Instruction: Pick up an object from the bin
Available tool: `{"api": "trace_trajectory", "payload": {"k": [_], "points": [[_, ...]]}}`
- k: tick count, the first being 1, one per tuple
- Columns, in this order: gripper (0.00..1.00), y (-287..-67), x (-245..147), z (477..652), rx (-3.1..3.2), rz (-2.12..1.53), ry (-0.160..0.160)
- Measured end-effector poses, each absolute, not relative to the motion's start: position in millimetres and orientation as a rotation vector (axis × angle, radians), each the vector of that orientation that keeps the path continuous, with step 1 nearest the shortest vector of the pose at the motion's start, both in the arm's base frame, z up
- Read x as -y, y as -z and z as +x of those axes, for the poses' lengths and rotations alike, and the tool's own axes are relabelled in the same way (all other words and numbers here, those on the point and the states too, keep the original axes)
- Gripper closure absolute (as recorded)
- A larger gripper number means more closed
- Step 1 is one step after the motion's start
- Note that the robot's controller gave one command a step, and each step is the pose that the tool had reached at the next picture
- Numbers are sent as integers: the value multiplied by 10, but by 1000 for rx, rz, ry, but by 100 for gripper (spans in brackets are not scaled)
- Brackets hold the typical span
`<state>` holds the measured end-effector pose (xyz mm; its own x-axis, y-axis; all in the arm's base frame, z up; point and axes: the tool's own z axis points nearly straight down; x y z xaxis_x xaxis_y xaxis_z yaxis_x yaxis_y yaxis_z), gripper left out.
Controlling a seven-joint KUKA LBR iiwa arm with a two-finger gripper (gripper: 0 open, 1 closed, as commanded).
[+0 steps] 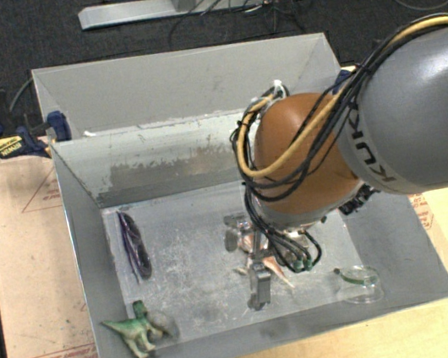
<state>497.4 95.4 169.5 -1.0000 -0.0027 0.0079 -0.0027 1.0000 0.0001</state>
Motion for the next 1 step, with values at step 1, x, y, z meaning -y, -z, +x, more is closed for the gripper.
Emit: {"api": "trace_trajectory", "payload": {"k": [1], "points": [[0, -1736, -947, 4993, 3141, -1, 2]]}}
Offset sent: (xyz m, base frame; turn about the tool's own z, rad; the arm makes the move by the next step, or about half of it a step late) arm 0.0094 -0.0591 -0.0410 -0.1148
